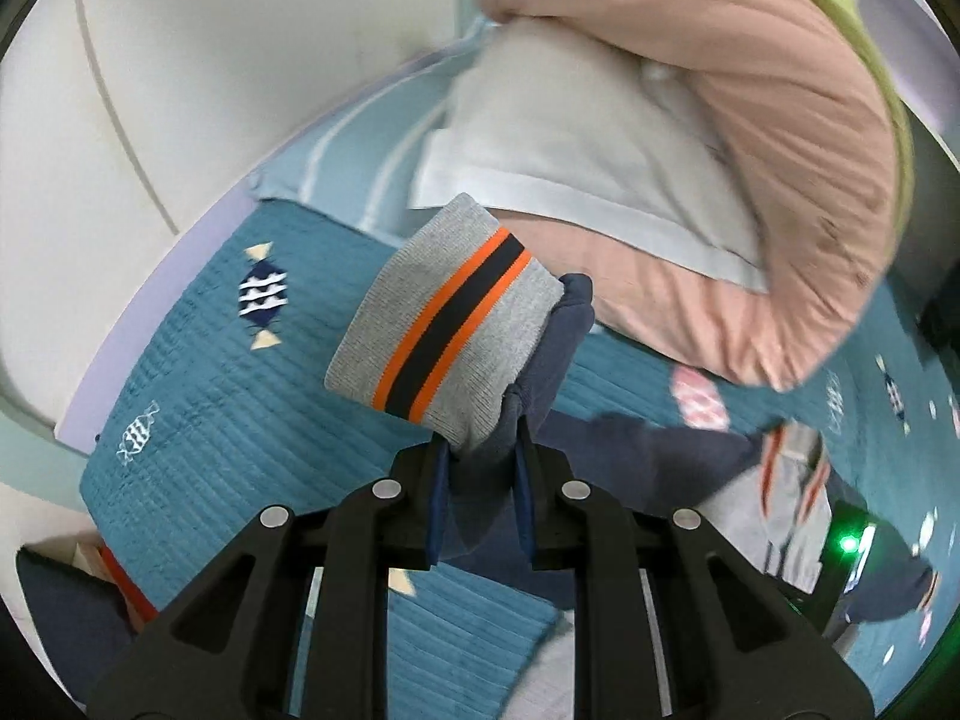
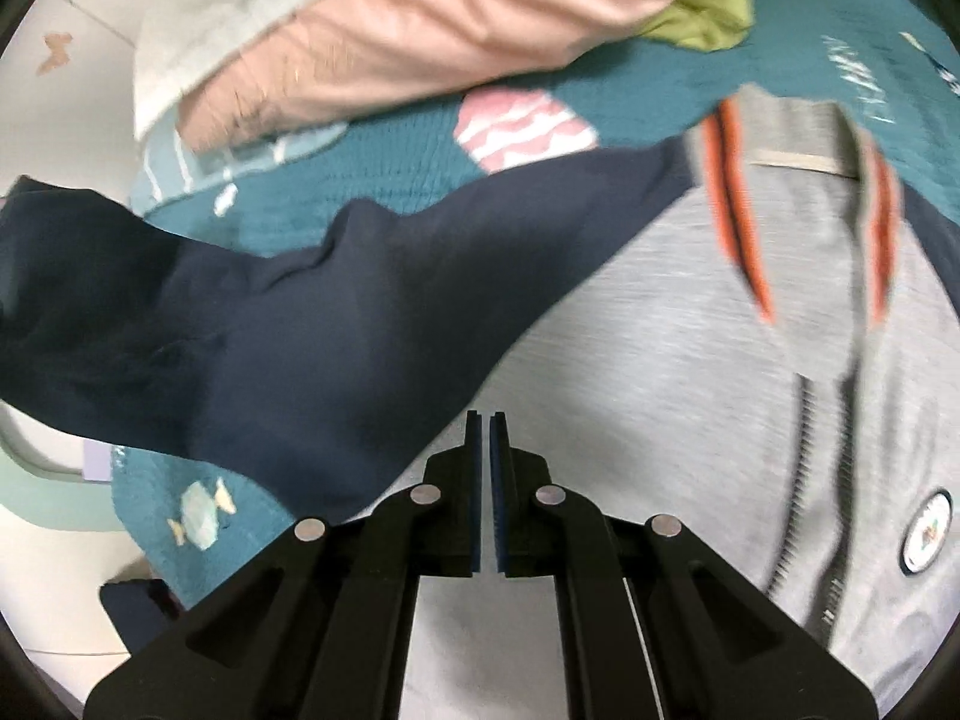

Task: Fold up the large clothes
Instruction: 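Carry the held cuff across the jacket front with the left tool and release it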

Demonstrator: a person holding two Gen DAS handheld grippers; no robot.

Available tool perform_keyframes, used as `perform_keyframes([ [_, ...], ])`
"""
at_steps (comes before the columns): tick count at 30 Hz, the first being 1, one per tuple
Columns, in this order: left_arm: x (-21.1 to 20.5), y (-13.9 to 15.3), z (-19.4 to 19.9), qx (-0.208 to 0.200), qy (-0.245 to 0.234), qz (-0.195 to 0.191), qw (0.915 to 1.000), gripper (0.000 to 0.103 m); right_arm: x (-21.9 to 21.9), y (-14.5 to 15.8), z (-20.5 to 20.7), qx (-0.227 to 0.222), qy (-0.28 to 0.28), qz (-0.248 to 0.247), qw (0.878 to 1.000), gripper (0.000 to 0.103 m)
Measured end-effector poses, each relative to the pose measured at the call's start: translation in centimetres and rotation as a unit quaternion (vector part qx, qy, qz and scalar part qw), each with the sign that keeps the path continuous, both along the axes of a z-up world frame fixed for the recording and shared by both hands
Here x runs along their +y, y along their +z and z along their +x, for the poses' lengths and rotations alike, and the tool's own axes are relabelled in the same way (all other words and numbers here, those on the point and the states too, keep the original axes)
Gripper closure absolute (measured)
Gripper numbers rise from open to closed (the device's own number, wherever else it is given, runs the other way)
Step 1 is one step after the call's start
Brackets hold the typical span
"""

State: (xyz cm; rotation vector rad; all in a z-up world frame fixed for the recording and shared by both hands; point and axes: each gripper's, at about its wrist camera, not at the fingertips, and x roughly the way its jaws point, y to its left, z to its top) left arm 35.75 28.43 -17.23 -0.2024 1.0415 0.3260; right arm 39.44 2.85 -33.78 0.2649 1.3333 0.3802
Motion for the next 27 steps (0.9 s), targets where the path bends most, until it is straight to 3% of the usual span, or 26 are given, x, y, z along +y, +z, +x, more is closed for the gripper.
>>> perform_keyframes([
  [14, -16.4, -1.2, -1.4, 0.02, -0.092, 0.031, 0.9951, 0.085, -11.7, 6.9, -7.1, -0.05, -0.084, 0.007, 0.995, 0.1],
  [17, -19.8, -1.7, -1.6, 0.02, -0.104, 0.057, 0.9927, 0.086, -14.6, 7.8, -8.6, -0.057, -0.1, -0.001, 0.993, 0.1],
  [20, -22.9, -2.4, -1.8, 0.025, -0.12, 0.047, 0.9913, 0.086, -17.4, 8.1, -9.8, -0.056, -0.117, -0.004, 0.992, 0.1],
  [27, -31.7, -4.7, -1.6, 0.034, -0.159, 0.091, 0.9824, 0.086, -24.5, 7.3, -12.5, -0.042, -0.158, -0.006, 0.987, 0.1],
])
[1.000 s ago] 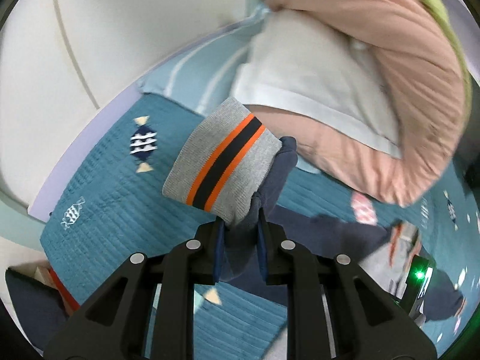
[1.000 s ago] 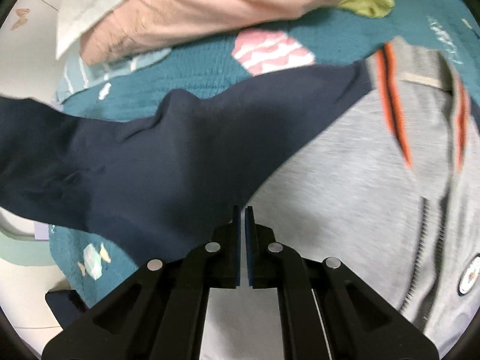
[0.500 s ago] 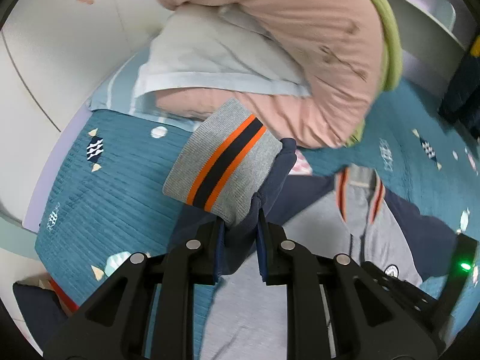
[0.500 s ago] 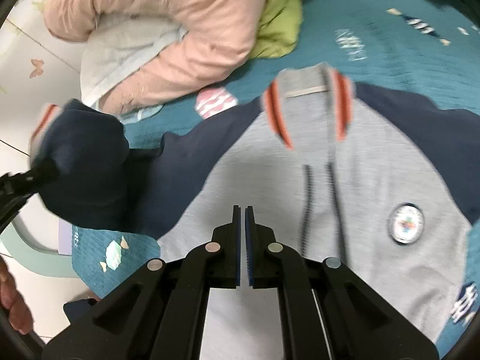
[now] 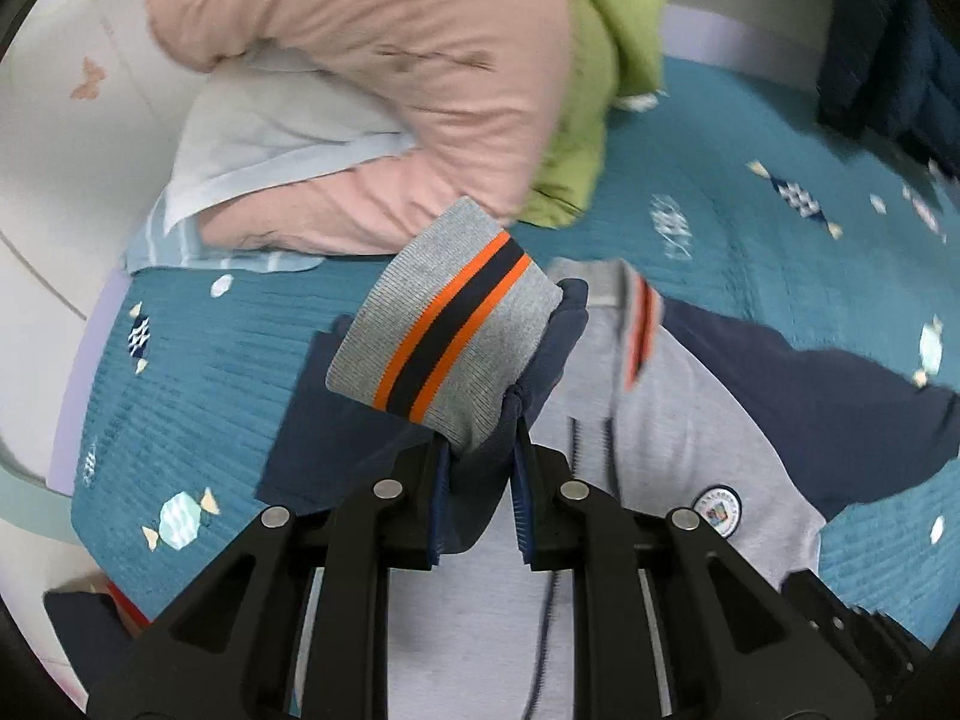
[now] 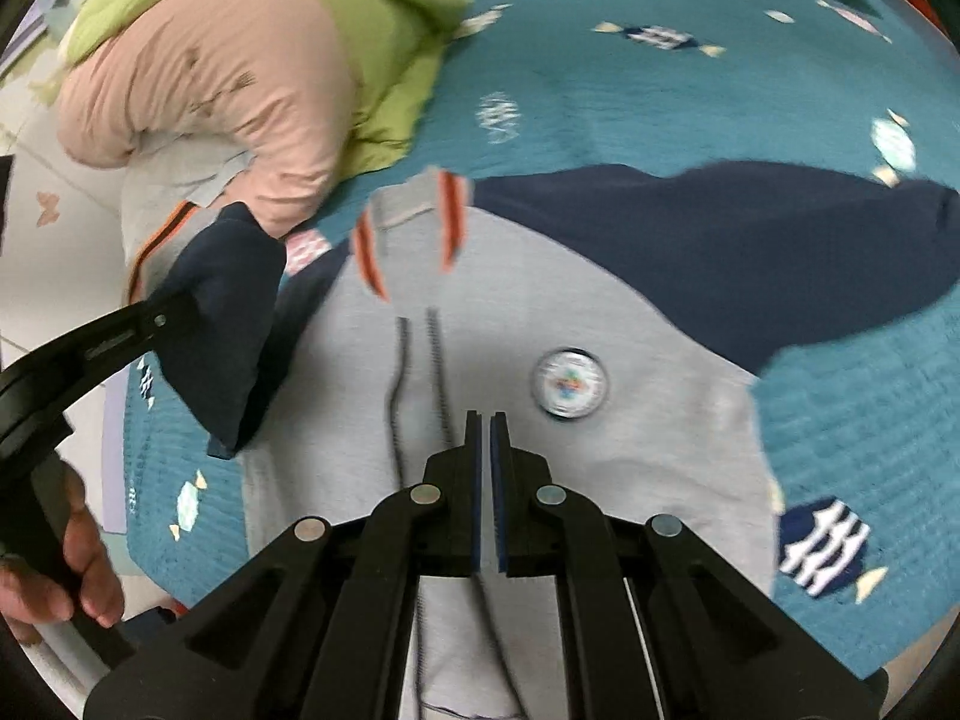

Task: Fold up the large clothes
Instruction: 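Carry the held cuff across the jacket front with the left tool and release it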

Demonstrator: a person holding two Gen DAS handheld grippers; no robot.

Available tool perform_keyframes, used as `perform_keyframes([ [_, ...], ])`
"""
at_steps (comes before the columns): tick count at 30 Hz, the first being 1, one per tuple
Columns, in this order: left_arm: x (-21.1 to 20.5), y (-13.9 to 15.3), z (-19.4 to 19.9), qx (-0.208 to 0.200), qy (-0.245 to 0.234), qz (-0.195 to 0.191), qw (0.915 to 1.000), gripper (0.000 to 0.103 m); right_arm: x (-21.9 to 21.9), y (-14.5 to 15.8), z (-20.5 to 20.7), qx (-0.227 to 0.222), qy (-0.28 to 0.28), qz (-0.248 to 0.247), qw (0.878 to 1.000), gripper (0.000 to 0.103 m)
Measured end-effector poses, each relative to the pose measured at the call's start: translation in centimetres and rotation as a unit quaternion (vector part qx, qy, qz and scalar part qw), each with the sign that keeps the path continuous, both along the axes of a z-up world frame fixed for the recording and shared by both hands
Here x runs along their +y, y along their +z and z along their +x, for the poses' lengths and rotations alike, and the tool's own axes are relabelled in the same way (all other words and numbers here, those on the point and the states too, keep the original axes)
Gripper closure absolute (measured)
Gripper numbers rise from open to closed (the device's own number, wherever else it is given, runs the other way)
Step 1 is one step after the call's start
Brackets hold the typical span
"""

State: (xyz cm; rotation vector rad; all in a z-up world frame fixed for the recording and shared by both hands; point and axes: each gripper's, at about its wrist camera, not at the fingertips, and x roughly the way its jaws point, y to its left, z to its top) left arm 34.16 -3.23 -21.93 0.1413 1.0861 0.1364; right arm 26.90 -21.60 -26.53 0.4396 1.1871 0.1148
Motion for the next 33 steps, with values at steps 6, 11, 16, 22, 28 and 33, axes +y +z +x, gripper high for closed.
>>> perform_keyframes([
  [6, -5.6, -3.9, 0.7, 0.028, -0.031, 0.031, 0.9987, 0.086, -4.6, -2.2, -2.1, 0.021, -0.034, 0.0, 0.999, 0.1],
  [11, -9.0, -7.8, 0.5, 0.054, -0.051, 0.05, 0.996, 0.086, -7.0, -4.3, -3.1, 0.039, -0.053, 0.004, 0.998, 0.1],
  [16, -11.5, -11.4, 0.2, 0.074, -0.069, 0.081, 0.9916, 0.086, -8.1, -6.2, -3.5, 0.057, -0.062, 0.008, 0.996, 0.1],
  [22, -13.1, -13.0, -0.4, 0.068, -0.081, 0.105, 0.9888, 0.086, -8.9, -8.3, -4.1, 0.075, -0.076, 0.021, 0.994, 0.098],
  [28, -14.6, -13.5, -0.8, 0.059, -0.09, 0.123, 0.9865, 0.085, -9.9, -9.1, -5.2, 0.079, -0.093, 0.035, 0.992, 0.097],
  [33, -16.2, -13.7, -1.4, 0.057, -0.111, 0.126, 0.9841, 0.08, -11.3, -9.2, -6.1, 0.081, -0.112, 0.039, 0.99, 0.097],
])
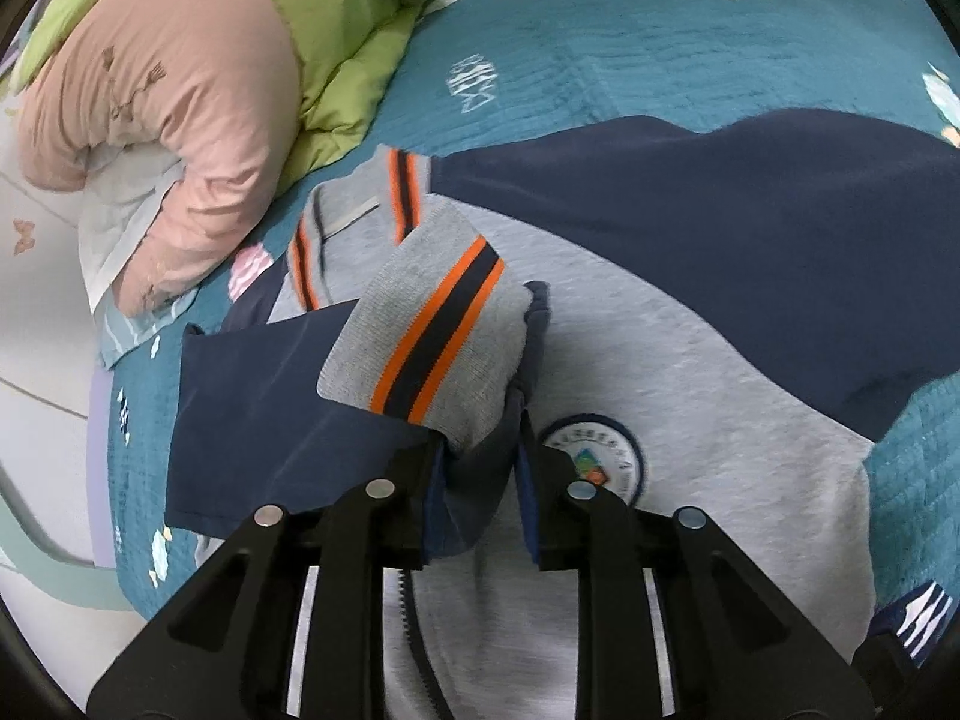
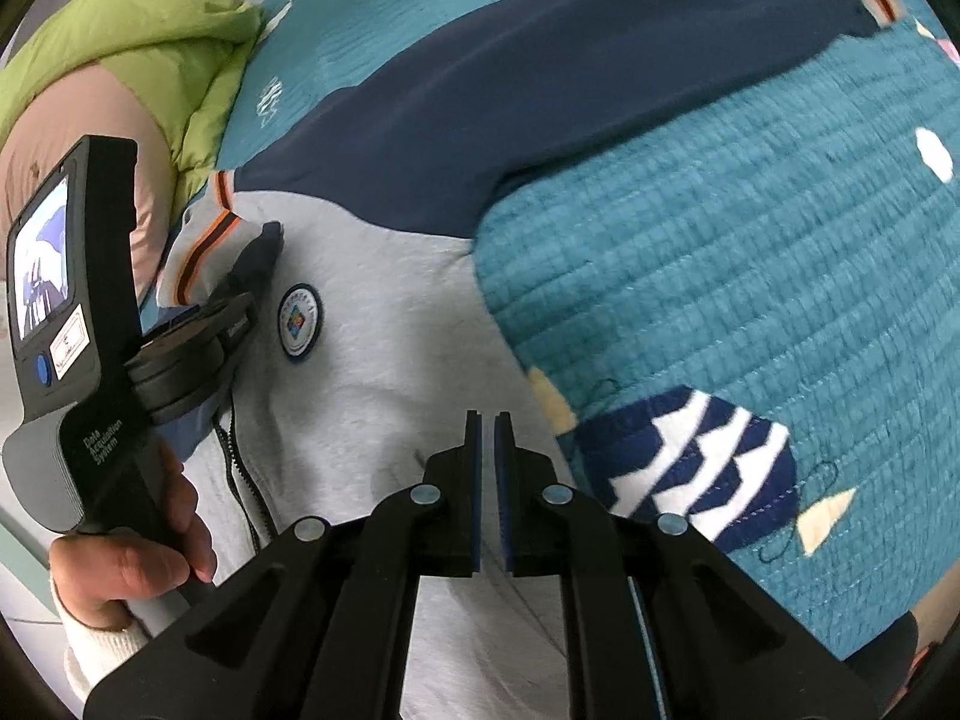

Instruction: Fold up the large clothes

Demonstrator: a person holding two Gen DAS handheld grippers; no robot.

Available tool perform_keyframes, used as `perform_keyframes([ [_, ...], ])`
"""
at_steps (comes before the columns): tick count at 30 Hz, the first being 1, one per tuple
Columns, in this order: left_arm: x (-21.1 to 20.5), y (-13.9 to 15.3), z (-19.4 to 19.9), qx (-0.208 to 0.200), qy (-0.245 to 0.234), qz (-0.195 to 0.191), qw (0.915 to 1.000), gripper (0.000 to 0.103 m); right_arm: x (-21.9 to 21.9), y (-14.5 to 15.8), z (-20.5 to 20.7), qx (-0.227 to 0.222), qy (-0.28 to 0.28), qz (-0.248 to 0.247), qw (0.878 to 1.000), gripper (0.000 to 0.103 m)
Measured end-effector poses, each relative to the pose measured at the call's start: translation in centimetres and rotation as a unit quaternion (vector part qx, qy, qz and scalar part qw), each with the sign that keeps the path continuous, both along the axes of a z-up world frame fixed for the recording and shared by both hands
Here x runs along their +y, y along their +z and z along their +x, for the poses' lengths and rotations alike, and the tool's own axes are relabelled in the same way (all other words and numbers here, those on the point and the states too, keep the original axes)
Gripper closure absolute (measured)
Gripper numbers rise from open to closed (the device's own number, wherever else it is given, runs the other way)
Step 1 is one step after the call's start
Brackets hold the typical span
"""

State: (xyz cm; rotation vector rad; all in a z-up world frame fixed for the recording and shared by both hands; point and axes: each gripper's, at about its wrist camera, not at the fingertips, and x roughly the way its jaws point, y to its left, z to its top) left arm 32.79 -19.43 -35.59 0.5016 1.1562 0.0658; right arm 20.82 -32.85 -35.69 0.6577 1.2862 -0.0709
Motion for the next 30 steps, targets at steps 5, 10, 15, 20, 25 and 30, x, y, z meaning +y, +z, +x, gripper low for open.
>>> perform_keyframes([
  [5, -1.6, 0.3, -0.9, 0.0, -0.025, -0.013, 0.9996, 0.053, -0.9, 0.3, -0.4, -0.001, -0.009, -0.006, 1.0, 0.097],
  [10, -2.7, 1.5, -1.9, 0.009, -0.044, -0.043, 0.9981, 0.053, -1.6, 1.3, -0.7, -0.006, -0.021, -0.013, 1.0, 0.097],
  [15, -0.6, 4.5, -2.3, -0.019, -0.035, -0.082, 0.9958, 0.053, -1.4, 3.1, 0.6, -0.018, -0.015, -0.017, 1.0, 0.096],
  [20, 5.7, 7.5, -1.0, -0.039, -0.008, -0.11, 0.9931, 0.047, 1.0, 4.9, 3.2, -0.029, 0.018, -0.024, 0.999, 0.072],
  [25, 13.5, 9.2, 0.7, -0.035, 0.04, -0.139, 0.9889, 0.044, 4.6, 5.8, 5.8, -0.042, 0.052, -0.025, 0.997, 0.052],
  [30, 21.1, 9.6, 1.5, -0.032, 0.092, -0.164, 0.9816, 0.044, 7.5, 4.6, 8.1, -0.03, 0.084, -0.031, 0.995, 0.051],
])
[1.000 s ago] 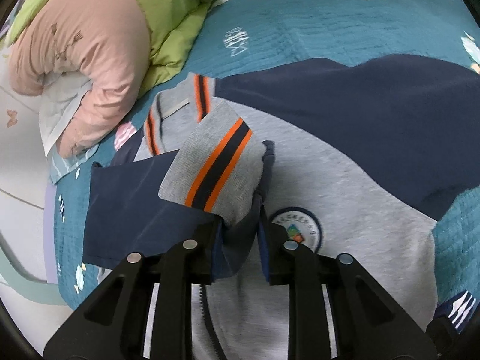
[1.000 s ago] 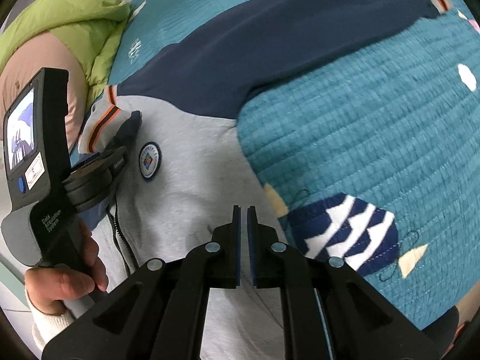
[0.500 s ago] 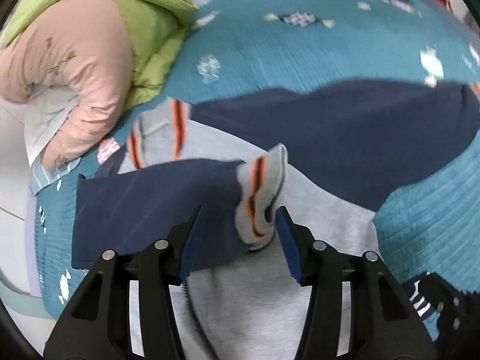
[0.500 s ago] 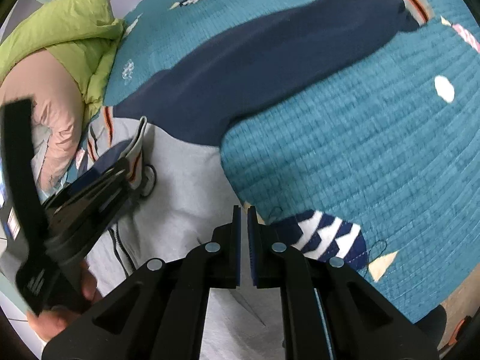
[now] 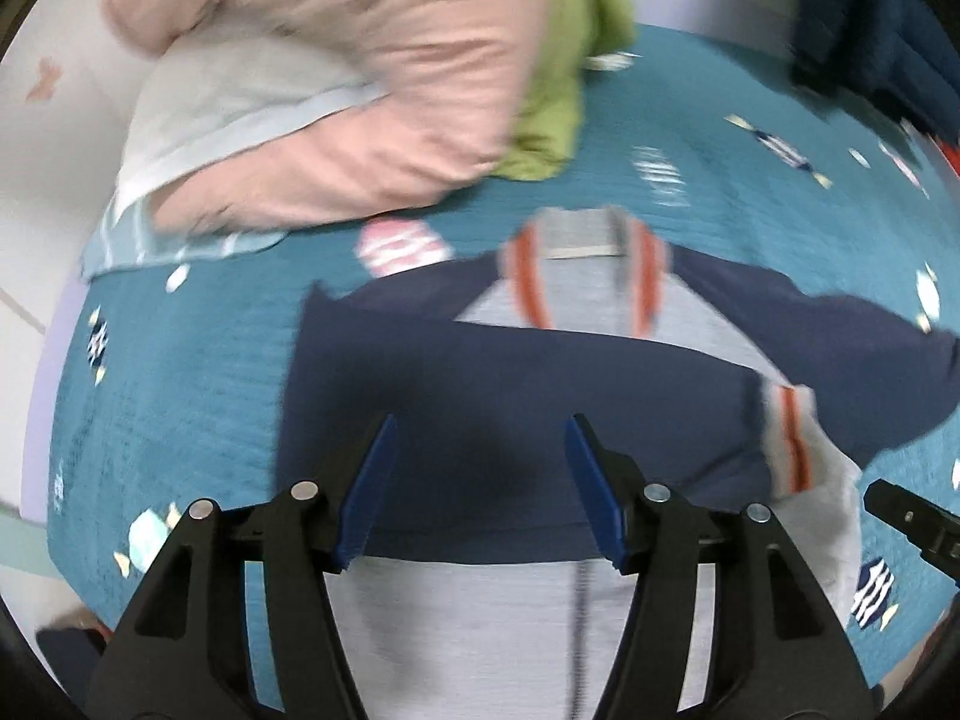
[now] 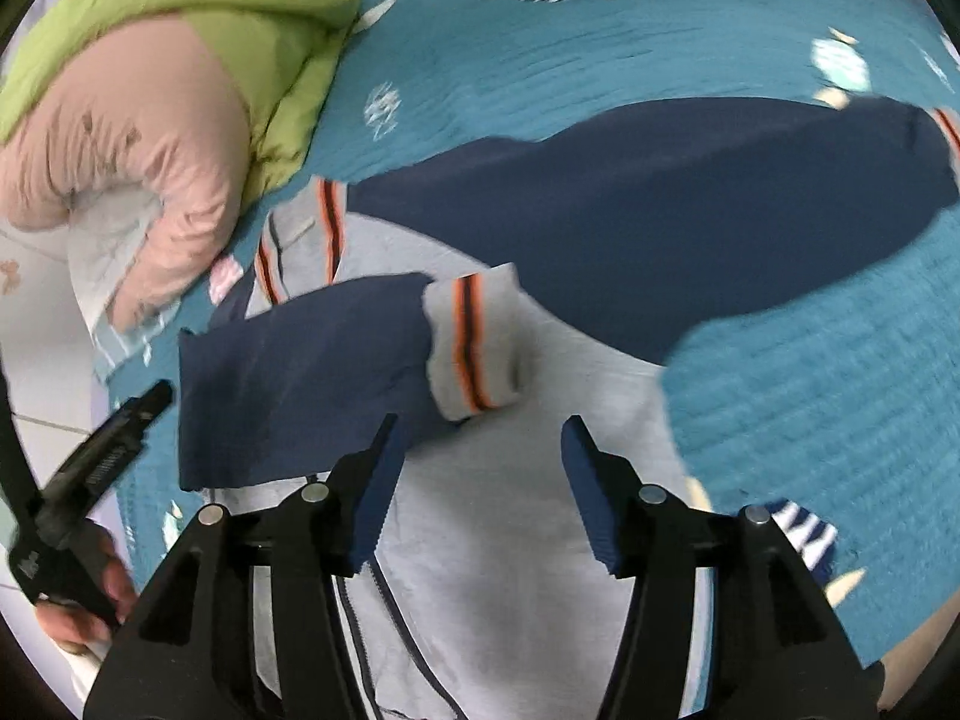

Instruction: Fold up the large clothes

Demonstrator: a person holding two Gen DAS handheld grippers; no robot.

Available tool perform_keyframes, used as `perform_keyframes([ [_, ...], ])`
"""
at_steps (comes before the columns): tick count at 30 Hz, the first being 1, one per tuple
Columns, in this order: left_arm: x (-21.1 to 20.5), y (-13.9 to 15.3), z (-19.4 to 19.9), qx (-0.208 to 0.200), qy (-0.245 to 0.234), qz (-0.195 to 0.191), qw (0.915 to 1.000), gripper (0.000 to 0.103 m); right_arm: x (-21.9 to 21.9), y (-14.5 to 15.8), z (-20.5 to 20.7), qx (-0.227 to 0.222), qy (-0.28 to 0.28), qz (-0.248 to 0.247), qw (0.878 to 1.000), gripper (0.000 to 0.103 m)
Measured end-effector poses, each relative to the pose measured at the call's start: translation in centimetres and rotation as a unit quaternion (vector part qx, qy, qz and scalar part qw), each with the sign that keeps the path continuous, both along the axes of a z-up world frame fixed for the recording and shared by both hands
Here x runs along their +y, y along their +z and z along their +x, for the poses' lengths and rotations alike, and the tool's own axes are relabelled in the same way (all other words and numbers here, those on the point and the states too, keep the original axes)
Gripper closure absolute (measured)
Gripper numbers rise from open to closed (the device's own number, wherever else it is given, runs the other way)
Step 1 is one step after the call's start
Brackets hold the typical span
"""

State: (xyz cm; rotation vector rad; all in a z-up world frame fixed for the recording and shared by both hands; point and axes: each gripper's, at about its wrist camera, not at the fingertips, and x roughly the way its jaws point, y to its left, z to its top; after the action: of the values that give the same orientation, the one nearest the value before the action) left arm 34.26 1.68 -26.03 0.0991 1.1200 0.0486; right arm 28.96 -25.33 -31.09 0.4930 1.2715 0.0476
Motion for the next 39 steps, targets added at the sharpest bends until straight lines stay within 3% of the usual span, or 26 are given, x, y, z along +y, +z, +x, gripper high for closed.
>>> perform_keyframes([
  [3, 5.4, -1.0, 0.6, 0.015, 0.035, -0.02, 0.9991, 0.043, 1.0, -1.9, 1.6, 0.023, 0.004, -0.002, 1.0, 0.051],
  [7, 11.4, -3.7, 1.0, 0.045, 0.075, -0.023, 0.9959, 0.035, 1.2, -4.8, 3.2, 0.049, -0.006, -0.004, 0.999, 0.051],
  [10, 14.7, -6.9, 1.2, 0.094, 0.091, -0.044, 0.9904, 0.017, 1.3, -6.4, 4.1, 0.064, -0.01, -0.007, 0.998, 0.052],
  [11, 15.4, -7.8, 1.2, 0.104, 0.1, -0.049, 0.9883, 0.017, 1.2, -6.7, 4.2, 0.063, -0.014, -0.001, 0.998, 0.054],
  [12, 16.2, -9.0, 1.0, 0.12, 0.108, -0.057, 0.9853, 0.018, 1.2, -7.1, 4.3, 0.062, -0.019, 0.004, 0.998, 0.064],
  [13, 16.6, -9.9, 0.8, 0.129, 0.108, -0.068, 0.9834, 0.019, 1.2, -7.2, 4.4, 0.058, -0.018, 0.002, 0.998, 0.071],
  [14, 17.0, -10.8, 0.5, 0.139, 0.104, -0.088, 0.9809, 0.031, 1.2, -7.1, 4.3, 0.053, -0.019, -0.001, 0.998, 0.074],
  [15, 17.1, -11.4, 0.2, 0.144, 0.098, -0.113, 0.9783, 0.042, 1.1, -7.0, 4.2, 0.046, -0.022, -0.007, 0.999, 0.085],
  [16, 17.2, -11.8, 0.0, 0.146, 0.092, -0.138, 0.9753, 0.065, 0.9, -6.8, 4.1, 0.04, -0.03, -0.004, 0.999, 0.092],
  [17, 17.1, -11.9, -0.2, 0.137, 0.09, -0.159, 0.9735, 0.077, 0.7, -6.7, 3.9, 0.037, -0.035, 0.004, 0.999, 0.093],
  [19, 16.6, -11.6, -0.4, 0.127, 0.076, -0.15, 0.9776, 0.087, 0.5, -5.9, 3.5, 0.027, -0.036, 0.003, 0.999, 0.095],
  [24, 16.6, -10.1, -1.6, 0.111, 0.065, -0.146, 0.9809, 0.09, 1.3, -4.1, 2.0, 0.009, -0.007, -0.031, 0.999, 0.095],
  [27, 17.1, -11.9, -1.5, 0.126, 0.072, -0.15, 0.9779, 0.09, 0.9, -7.7, 2.1, 0.049, -0.016, -0.028, 0.998, 0.096],
  [29, 16.9, -12.1, -0.9, 0.128, 0.065, -0.143, 0.9792, 0.089, 0.5, -8.2, 2.2, 0.047, -0.028, -0.01, 0.998, 0.095],
  [33, 16.0, -9.4, -0.5, 0.127, 0.032, -0.101, 0.9863, 0.075, 0.9, -6.2, 2.5, 0.043, -0.005, -0.036, 0.998, 0.077],
  [34, 15.9, -8.8, -0.3, 0.122, 0.026, -0.096, 0.9875, 0.073, 0.8, -5.2, 2.6, 0.025, -0.004, -0.039, 0.999, 0.063],
  [35, 15.9, -8.4, -0.1, 0.118, 0.026, -0.093, 0.9883, 0.065, 0.5, -4.8, 2.7, 0.016, -0.01, -0.034, 0.999, 0.052],
  [36, 16.2, -7.9, 0.3, 0.114, 0.034, -0.099, 0.9879, 0.058, 0.0, -4.3, 2.9, 0.008, -0.022, -0.028, 0.999, 0.034],
  [37, 16.5, -7.7, 0.5, 0.112, 0.043, -0.107, 0.9869, 0.052, -0.5, -4.0, 3.2, 0.003, -0.035, -0.021, 0.999, 0.027],
  [39, 17.4, -7.4, 1.7, 0.115, 0.062, -0.125, 0.9835, 0.052, -1.0, -3.9, 4.5, 0.002, -0.042, -0.021, 0.999, 0.027],
])
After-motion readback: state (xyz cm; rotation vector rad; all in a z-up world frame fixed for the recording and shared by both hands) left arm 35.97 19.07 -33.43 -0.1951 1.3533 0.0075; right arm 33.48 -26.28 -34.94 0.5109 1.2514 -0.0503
